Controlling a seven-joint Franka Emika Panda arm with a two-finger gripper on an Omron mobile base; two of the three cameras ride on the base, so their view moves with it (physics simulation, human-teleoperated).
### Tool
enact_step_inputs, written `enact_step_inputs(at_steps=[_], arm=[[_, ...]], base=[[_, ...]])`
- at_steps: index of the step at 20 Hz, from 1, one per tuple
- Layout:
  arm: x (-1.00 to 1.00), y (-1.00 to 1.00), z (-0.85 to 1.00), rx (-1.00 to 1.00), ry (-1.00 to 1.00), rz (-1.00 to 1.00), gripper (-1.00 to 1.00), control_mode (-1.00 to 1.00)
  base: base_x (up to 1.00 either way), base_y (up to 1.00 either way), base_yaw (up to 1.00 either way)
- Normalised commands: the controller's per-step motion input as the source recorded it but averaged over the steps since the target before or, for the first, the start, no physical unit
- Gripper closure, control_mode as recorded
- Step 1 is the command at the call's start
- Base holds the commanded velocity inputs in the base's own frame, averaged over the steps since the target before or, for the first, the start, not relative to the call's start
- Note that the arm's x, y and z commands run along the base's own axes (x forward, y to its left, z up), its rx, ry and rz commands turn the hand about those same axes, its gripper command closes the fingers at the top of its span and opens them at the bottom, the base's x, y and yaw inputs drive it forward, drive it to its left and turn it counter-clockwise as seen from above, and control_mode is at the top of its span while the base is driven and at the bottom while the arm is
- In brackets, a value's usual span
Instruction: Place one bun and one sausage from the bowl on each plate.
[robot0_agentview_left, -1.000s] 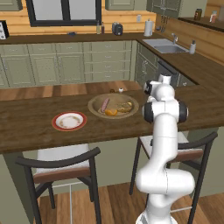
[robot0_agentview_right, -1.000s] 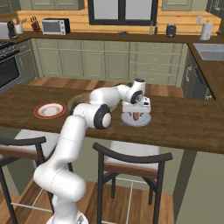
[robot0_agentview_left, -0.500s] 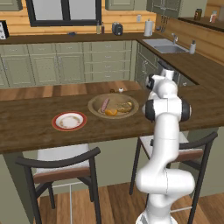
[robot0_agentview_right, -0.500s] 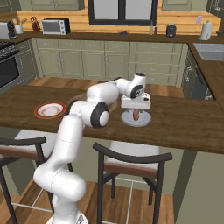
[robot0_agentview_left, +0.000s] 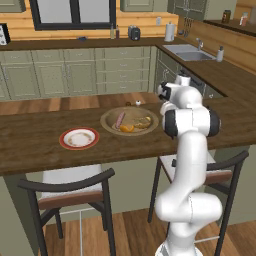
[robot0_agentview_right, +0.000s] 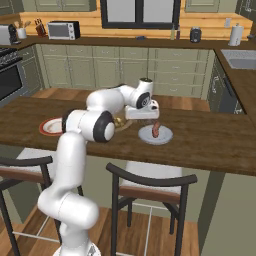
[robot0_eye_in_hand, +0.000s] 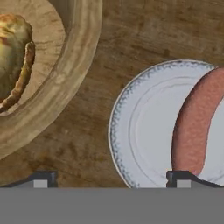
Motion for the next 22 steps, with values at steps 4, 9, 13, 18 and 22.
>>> enact_step_inputs(at_steps=[4, 9, 13, 18, 22], arm=[[-0.01, 0.54, 0.06, -0.01, -0.02, 0.32, -1.0, -1.0], [-0.05, 0.23, 0.31, 0.03, -0.14, 0.16, -1.0, -1.0], [-0.01, 0.26, 0.04, 0.1, -0.13, 0.06, -1.0, -1.0], [0.06, 0.53, -0.01, 0.08, -0.04, 0.05, -1.0, -1.0], [0.25, 0.66, -0.06, 0.0, 0.07, 0.06, -1.0, -1.0]], base=[[0.0, 0.0, 0.0], [0.0, 0.0, 0.0], [0.0, 0.0, 0.0], [0.0, 0.0, 0.0], [0.0, 0.0, 0.0]])
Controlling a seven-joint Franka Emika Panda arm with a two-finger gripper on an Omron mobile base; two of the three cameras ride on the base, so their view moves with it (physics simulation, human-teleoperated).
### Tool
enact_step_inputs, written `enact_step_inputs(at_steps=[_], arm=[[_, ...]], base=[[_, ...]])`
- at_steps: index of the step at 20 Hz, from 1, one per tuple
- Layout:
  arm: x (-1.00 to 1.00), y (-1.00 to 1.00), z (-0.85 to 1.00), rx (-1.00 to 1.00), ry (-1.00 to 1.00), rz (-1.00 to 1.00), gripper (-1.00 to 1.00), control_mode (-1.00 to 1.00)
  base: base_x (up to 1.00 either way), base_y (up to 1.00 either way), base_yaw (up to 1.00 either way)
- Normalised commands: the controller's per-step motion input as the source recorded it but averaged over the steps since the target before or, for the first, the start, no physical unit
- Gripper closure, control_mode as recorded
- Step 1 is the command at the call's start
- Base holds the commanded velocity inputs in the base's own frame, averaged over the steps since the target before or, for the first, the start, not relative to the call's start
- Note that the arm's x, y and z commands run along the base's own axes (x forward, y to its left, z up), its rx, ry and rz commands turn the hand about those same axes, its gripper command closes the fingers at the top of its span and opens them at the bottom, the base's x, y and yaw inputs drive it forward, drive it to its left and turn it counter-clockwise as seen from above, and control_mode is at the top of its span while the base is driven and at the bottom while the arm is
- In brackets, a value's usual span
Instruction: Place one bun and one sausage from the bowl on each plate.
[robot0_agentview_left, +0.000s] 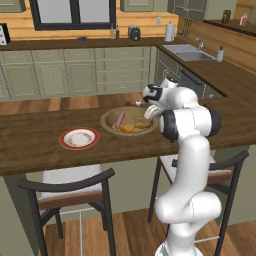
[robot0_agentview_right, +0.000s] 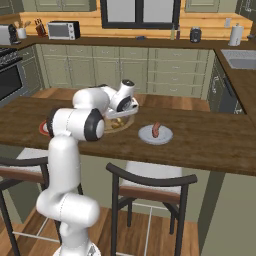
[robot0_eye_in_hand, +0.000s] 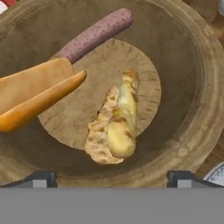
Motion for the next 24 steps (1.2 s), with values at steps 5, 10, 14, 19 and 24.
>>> enact_step_inputs(at_steps=[5, 10, 14, 19, 24], arm=[[0.34, 0.44, -0.06, -0.01, 0.06, 0.05, -1.0, -1.0], [0.36, 0.0, -0.07, 0.0, 0.0, 0.0, -1.0, -1.0], [0.28, -0.01, -0.28, 0.0, 0.0, 0.0, -1.0, -1.0], [0.2, -0.06, -0.31, 0.0, 0.0, 0.0, -1.0, -1.0], [0.11, -0.1, -0.23, 0.0, 0.02, 0.0, -1.0, -1.0]], base=[[0.0, 0.0, 0.0], [0.0, 0.0, 0.0], [0.0, 0.0, 0.0], [0.0, 0.0, 0.0], [0.0, 0.0, 0.0]])
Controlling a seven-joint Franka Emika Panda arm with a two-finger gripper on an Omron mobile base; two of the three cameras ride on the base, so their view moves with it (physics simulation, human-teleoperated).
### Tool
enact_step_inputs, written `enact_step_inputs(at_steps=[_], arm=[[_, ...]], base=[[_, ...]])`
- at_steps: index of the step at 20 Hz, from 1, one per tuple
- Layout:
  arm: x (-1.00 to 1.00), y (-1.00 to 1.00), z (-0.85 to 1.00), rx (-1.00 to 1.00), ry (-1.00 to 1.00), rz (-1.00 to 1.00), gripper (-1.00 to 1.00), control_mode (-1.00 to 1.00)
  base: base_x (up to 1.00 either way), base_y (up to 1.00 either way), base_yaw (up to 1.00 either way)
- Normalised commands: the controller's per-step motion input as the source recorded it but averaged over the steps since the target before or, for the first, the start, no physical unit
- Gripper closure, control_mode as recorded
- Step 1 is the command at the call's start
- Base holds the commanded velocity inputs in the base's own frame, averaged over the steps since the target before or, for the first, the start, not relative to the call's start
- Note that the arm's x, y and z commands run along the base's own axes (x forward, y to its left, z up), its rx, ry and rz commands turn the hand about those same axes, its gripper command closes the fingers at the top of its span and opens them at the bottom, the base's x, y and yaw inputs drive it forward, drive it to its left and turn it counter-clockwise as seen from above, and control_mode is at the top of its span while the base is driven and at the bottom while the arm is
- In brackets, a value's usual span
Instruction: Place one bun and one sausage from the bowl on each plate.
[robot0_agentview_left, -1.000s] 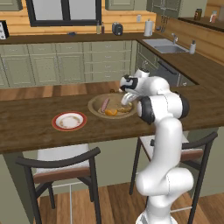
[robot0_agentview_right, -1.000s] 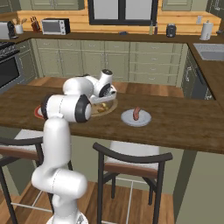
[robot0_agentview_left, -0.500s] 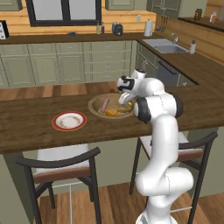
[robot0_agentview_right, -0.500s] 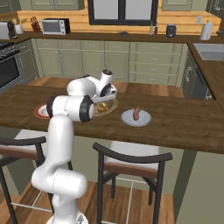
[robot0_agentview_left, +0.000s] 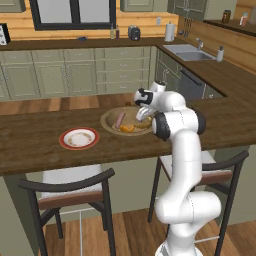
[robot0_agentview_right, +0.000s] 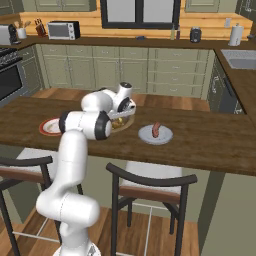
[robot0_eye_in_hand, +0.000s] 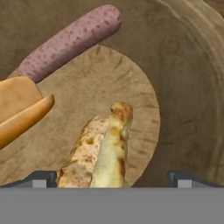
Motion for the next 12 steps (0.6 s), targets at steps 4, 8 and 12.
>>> enact_step_inputs(at_steps=[4, 8, 12], arm=[[0.01, -0.01, -0.22, 0.0, 0.08, 0.0, -1.0, -1.0], [-0.01, 0.0, -0.1, -0.01, 0.12, 0.0, -1.0, -1.0], [-0.07, 0.0, -0.02, -0.06, 0.06, 0.0, -1.0, -1.0]], base=[[0.0, 0.0, 0.0], [0.0, 0.0, 0.0], [0.0, 0.0, 0.0]])
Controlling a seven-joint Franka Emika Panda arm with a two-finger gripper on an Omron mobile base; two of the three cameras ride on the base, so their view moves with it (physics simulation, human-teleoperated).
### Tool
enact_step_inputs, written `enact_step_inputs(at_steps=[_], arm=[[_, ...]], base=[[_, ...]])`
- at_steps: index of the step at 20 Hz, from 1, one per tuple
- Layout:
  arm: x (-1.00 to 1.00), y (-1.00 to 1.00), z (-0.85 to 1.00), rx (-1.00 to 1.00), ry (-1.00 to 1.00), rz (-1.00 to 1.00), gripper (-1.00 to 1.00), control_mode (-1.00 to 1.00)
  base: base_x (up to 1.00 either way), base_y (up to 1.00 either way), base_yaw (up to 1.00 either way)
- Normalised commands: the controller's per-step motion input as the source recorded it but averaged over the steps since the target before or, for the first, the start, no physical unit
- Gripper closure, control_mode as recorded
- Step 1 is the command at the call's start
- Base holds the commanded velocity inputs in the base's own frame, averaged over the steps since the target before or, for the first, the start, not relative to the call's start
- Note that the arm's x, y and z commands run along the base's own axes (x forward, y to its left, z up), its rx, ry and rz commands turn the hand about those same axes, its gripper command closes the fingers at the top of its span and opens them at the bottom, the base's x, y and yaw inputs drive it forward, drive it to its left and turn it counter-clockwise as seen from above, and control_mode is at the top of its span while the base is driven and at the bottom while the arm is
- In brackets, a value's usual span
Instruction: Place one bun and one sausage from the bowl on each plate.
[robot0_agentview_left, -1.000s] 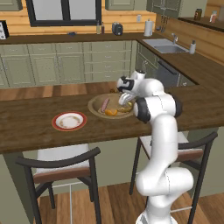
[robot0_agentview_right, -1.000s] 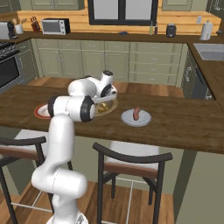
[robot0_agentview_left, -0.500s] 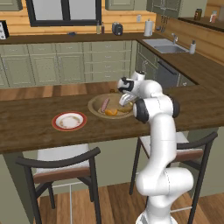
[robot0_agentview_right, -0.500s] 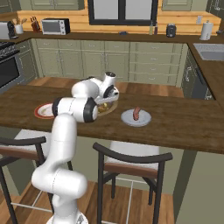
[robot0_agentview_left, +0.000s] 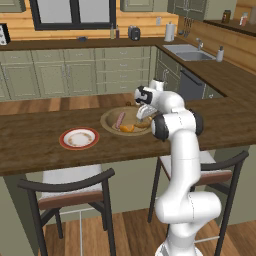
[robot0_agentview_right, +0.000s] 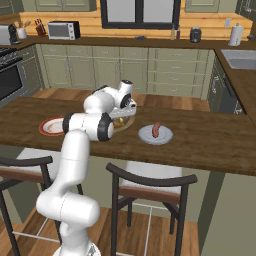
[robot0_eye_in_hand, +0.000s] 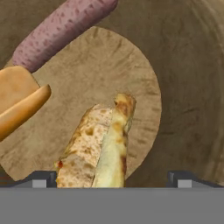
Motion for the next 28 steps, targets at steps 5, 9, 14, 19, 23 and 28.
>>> enact_step_inputs(at_steps=[5, 9, 14, 19, 23, 28], arm=[[-0.21, 0.0, -0.03, -0.09, 0.04, 0.0, 1.0, -1.0], [-0.52, 0.0, 0.0, -0.04, 0.02, 0.0, 1.0, -1.0], [-0.76, -0.01, 0.12, 0.0, -0.04, 0.0, 1.0, -1.0], [-0.73, -0.03, 0.53, 0.0, -0.31, -0.03, 1.0, -1.0], [-0.44, -0.01, 0.42, -0.04, -0.52, -0.11, 1.0, -1.0], [-0.22, -0.46, 0.44, -0.01, -0.23, -0.26, 1.0, -1.0]], base=[[0.0, 0.0, 0.0], [0.0, 0.0, 0.0], [0.0, 0.0, 0.0], [0.0, 0.0, 0.0], [0.0, 0.0, 0.0], [0.0, 0.0, 0.0]])
